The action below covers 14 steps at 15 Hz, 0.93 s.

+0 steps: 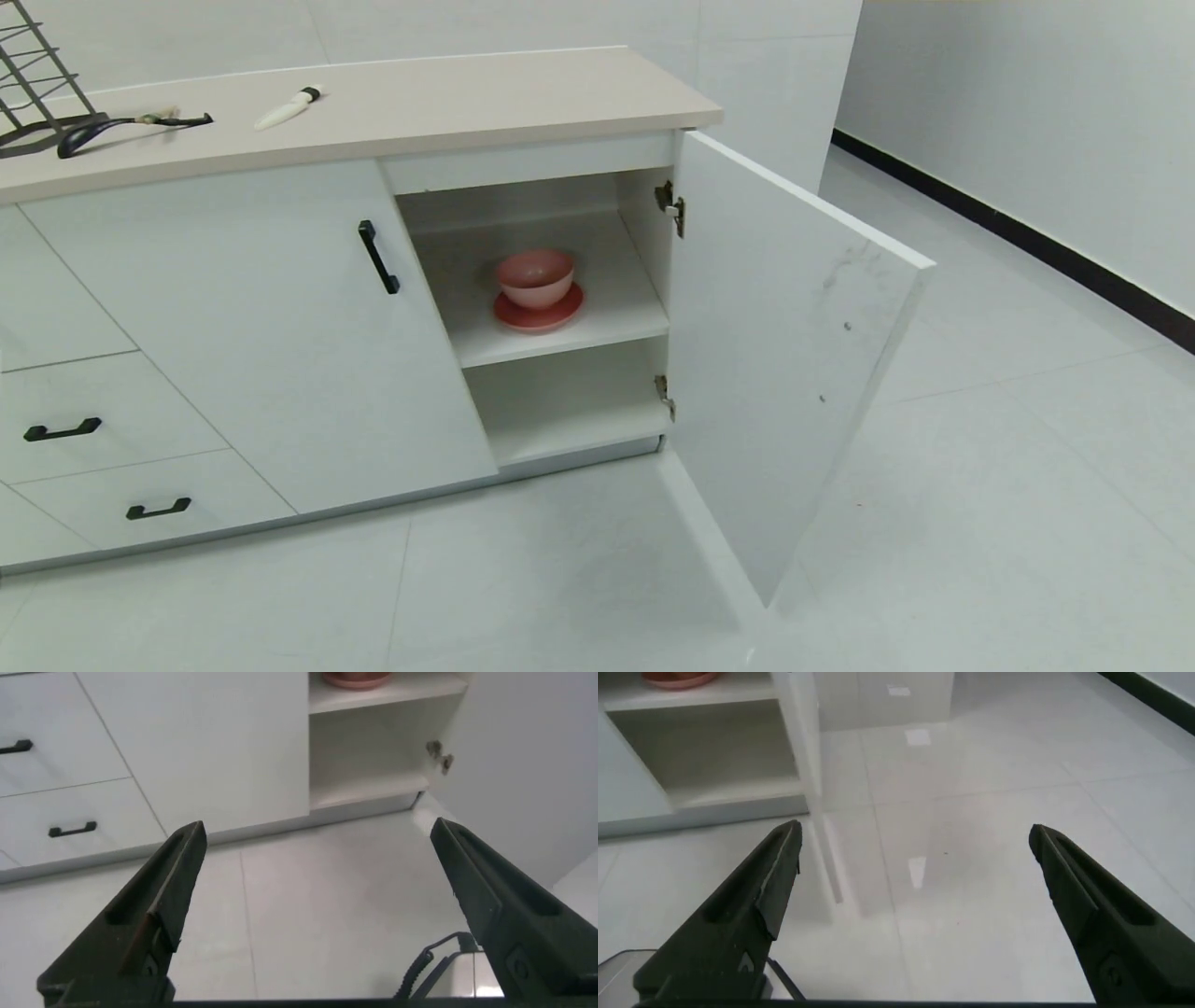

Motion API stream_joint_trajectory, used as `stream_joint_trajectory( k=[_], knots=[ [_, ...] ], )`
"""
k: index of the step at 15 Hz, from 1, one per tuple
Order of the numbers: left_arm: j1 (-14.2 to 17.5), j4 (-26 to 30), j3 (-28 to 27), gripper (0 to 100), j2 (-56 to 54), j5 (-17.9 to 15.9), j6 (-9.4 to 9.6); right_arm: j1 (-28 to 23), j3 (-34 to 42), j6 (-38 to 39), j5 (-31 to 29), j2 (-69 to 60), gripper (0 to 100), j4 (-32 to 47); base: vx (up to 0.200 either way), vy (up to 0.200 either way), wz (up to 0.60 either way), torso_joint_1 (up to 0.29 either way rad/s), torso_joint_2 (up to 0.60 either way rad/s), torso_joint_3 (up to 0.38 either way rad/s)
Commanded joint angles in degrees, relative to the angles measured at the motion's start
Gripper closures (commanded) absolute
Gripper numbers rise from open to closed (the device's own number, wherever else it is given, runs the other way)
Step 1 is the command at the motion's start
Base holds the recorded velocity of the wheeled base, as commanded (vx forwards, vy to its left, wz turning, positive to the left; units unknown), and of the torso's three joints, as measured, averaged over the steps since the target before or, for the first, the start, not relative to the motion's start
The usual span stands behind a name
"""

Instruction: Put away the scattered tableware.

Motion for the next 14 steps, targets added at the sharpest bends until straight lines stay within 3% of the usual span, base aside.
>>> stream_joint_trajectory(
  k=[1, 5, 6, 12, 14],
  knots=[
    [0.0, 0.0, 0.0, 0, 0.1, 0.0, -0.47, 0.0, 0.0, 0.4, 0.0, 0.2, 0, 0.0, 0.000, 0.000, 0.00, 0.000, 0.00, 0.000],
    [0.0, -0.1, 0.0, 0, 0.1, 0.0, -0.82, 0.0, 0.0, 0.0, 0.3, 0.2, 0, 0.0, 0.000, 0.000, 0.00, 0.000, 0.00, 0.000],
    [0.0, -0.1, 0.0, 0, 0.1, 0.0, -0.82, 0.0, 0.0, 0.3, 0.1, 0.2, 100, 0.0, 0.000, 0.000, 0.00, 0.000, 0.00, 0.000],
    [0.0, 0.0, 0.0, 0, 0.1, 0.0, -0.91, 0.0, 0.0, 0.6, 0.0, 0.2, 100, 0.0, 0.000, 0.000, 0.00, 0.000, 0.00, 0.000],
    [0.0, 0.0, 0.0, 0, 0.1, 0.0, -0.91, 0.0, 0.0, 0.6, 0.1, 0.2, 100, 0.0, 0.000, 0.000, 0.60, 0.002, 0.00, 0.007]
  ],
)
